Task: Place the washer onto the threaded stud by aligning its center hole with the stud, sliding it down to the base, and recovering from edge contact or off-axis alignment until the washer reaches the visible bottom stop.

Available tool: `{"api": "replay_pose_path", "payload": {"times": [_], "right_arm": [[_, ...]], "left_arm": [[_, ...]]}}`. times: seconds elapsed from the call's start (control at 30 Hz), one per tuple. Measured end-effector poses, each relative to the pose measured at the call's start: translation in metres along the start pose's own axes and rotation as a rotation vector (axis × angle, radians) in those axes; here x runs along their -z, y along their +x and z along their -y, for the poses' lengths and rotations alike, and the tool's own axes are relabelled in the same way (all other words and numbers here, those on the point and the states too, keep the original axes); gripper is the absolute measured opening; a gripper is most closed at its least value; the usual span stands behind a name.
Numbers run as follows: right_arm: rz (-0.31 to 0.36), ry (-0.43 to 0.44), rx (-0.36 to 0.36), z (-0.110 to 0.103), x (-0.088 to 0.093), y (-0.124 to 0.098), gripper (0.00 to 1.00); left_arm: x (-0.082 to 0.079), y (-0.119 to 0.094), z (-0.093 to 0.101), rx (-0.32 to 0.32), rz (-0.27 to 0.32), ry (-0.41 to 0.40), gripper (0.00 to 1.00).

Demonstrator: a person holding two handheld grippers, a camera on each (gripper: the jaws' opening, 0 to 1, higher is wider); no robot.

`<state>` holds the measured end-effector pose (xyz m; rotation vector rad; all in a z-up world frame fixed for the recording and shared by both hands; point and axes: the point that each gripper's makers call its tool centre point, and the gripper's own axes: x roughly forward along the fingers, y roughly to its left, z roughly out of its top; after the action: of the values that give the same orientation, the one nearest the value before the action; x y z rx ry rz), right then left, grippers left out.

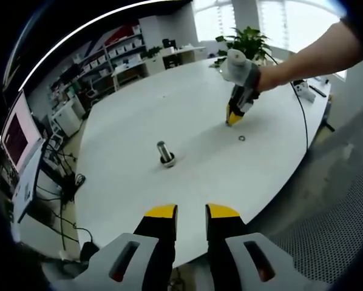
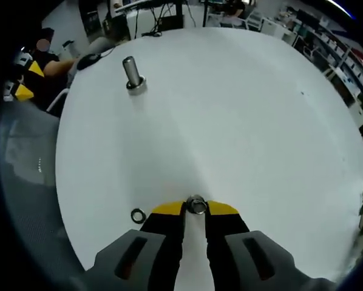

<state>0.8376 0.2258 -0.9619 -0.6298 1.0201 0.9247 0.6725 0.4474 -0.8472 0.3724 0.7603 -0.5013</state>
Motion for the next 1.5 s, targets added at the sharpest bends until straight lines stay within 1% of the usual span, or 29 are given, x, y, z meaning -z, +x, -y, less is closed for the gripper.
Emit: {"api": "replay_pose_path", "payload": {"times": [0.23, 0.47, 0.6, 0.73, 1.0, 1.1, 1.23, 1.33, 1.43, 1.5], "right_arm": [[0.004, 0.023, -0.001, 0.001, 0.003, -0.007, 0.16], [0.012, 0.049, 0.009, 0.003, 0.015, -0.02, 0.17], [0.017, 0.066, -0.006, 0.001, 0.022, -0.028, 0.17], [0.025, 0.076, 0.0, 0.0, 0.026, -0.036, 0.18], [0.005, 0.039, -0.003, -0.009, 0.039, -0.044, 0.19], [-0.001, 0.024, 0.003, -0.013, 0.043, -0.045, 0.21], [0.005, 0.026, -0.001, -0.019, 0.043, -0.046, 0.22], [0.003, 0.006, 0.003, -0.024, 0.044, -0.046, 0.23], [0.0, 0.002, 0.001, -0.028, 0.045, -0.046, 0.23], [-0.001, 0.003, 0.0, -0.028, 0.046, -0.046, 0.23]], "left_arm": [[-0.006, 0.0, 0.003, 0.01, 0.027, -0.006, 0.18], [-0.011, -0.002, 0.001, 0.006, 0.056, -0.025, 0.19], [-0.015, -0.003, 0.001, 0.007, 0.078, -0.033, 0.19], [-0.016, -0.003, 0.001, 0.004, 0.079, -0.024, 0.19], [-0.017, -0.005, -0.001, -0.012, 0.085, -0.025, 0.19], [-0.017, -0.005, -0.002, -0.014, 0.087, -0.019, 0.19], [-0.02, -0.007, -0.003, -0.018, 0.105, -0.027, 0.2], [-0.02, -0.007, -0.002, -0.019, 0.101, -0.02, 0.2], [-0.021, -0.007, -0.002, -0.02, 0.106, -0.018, 0.2], [-0.019, -0.006, -0.003, -0.019, 0.099, -0.025, 0.2]]}}
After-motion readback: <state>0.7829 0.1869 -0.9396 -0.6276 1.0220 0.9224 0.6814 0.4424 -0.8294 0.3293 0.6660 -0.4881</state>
